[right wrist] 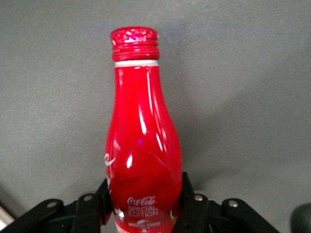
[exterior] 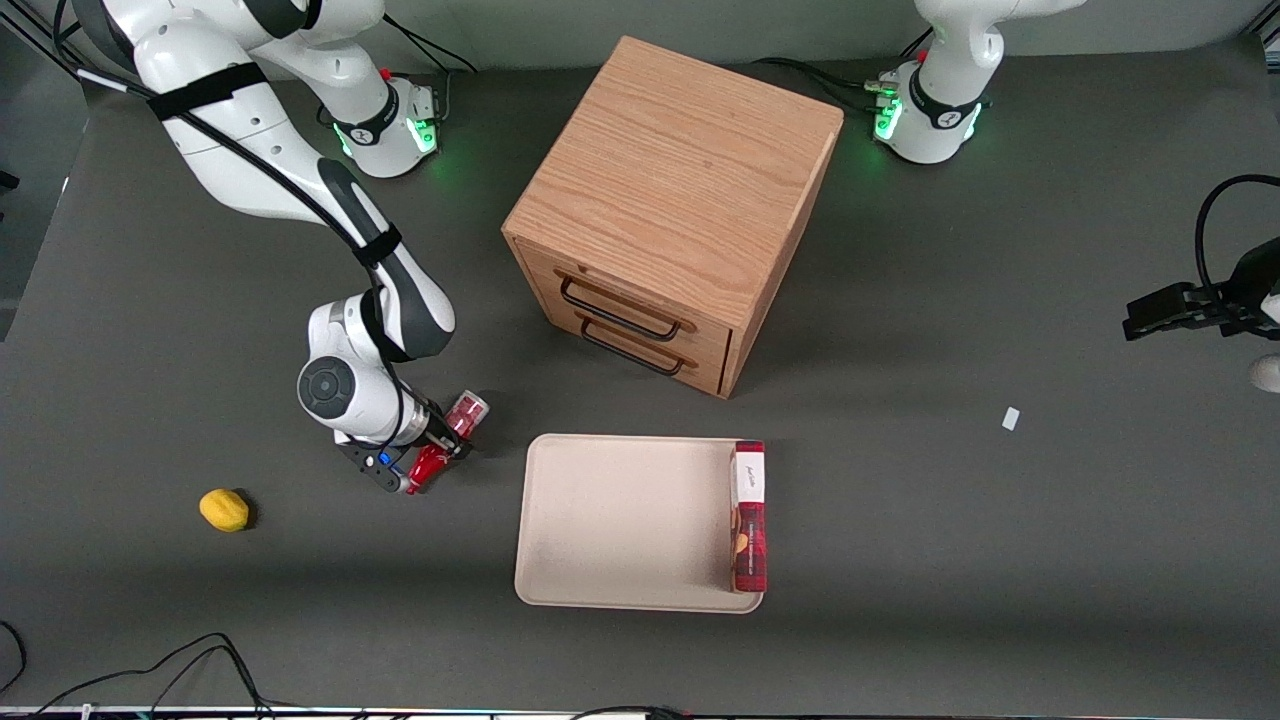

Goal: Place coke bottle on tray
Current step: 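Lift the bottle off the table with the right gripper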

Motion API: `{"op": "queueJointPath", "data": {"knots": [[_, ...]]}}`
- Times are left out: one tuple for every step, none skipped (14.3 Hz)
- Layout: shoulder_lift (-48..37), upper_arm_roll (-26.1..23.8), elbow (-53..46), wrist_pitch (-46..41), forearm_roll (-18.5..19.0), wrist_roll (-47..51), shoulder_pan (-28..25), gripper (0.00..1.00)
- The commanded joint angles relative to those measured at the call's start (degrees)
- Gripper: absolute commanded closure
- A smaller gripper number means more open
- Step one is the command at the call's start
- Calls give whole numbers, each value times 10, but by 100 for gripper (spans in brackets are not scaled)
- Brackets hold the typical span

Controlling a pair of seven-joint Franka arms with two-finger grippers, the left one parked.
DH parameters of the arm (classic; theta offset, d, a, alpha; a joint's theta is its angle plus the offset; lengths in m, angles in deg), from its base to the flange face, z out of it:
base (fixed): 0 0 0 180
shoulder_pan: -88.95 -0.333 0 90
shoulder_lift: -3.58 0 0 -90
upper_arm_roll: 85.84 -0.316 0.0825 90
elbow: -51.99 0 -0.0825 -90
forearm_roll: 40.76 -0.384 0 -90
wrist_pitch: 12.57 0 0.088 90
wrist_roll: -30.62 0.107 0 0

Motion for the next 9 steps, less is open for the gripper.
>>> {"op": "queueJointPath", "data": {"knots": [[-29,-2,-3,-15,15,7,-1,100],[-41,-2,-14,-42,16,4,-1,100],[-56,-2,-28,-76,25,0,0,100],[-70,-2,-44,-119,40,-16,1,100],[-82,-2,-65,-161,43,-30,2,100],[-94,-1,-82,-198,43,-52,3,100],[-102,-1,-99,-228,43,-76,4,100],[-108,0,-118,-252,44,-91,4,100],[-110,0,-142,-278,46,-98,1,100]]}}
